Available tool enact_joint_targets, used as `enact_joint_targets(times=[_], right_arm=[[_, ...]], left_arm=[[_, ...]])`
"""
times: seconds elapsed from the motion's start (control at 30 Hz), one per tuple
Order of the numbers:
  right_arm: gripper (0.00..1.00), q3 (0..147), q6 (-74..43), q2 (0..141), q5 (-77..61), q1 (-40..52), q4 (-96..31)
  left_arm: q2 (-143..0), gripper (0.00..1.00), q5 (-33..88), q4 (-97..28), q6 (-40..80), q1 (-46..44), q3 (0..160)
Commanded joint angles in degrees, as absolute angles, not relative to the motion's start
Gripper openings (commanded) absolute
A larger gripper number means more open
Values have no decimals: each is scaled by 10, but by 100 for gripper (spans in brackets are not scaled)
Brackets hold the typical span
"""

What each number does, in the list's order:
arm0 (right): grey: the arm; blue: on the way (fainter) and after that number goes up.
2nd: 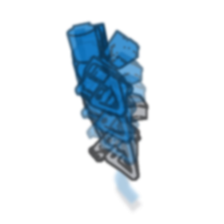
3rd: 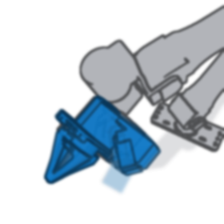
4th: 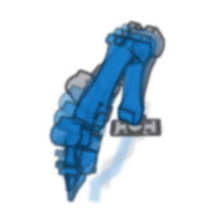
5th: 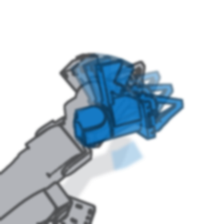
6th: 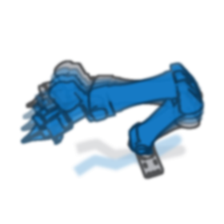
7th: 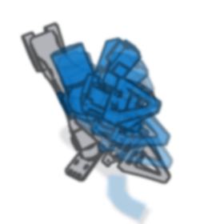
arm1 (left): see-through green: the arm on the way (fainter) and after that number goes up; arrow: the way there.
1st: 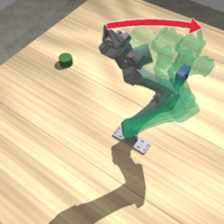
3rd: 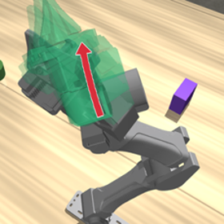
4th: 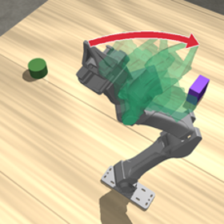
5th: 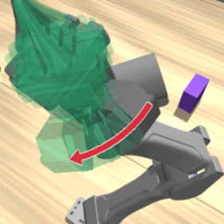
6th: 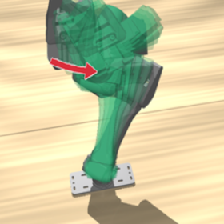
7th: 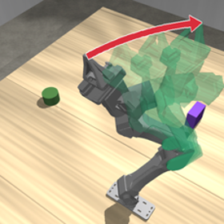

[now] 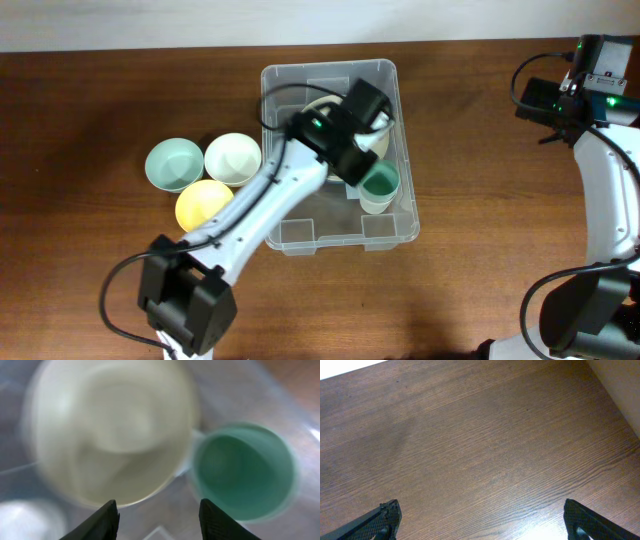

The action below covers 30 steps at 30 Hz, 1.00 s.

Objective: Pack container
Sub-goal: 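Release the green cup and raise the left gripper out of the bin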

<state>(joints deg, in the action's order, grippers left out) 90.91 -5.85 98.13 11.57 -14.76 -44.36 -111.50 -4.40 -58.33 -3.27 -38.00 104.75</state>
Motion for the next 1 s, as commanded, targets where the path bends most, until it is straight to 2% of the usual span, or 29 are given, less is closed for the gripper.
enact_joint_targets(times=[0.0,0.27,0.53,0.7,0.97], right_arm=[[99,915,-63,976,125,-151,-442],[99,915,-63,976,125,-151,-442],[99,915,-63,976,125,-151,-442],[99,915,-63,976,125,-151,-442],[99,915,-63,976,125,-151,-442]], left_arm=[[-1072,54,-103,-613,26,-316,1098],[-992,54,-103,-694,133,-117,1108],[-985,54,-79,-718,172,45,1083],[-985,51,4,-642,166,107,996],[-985,52,22,-459,163,122,790]])
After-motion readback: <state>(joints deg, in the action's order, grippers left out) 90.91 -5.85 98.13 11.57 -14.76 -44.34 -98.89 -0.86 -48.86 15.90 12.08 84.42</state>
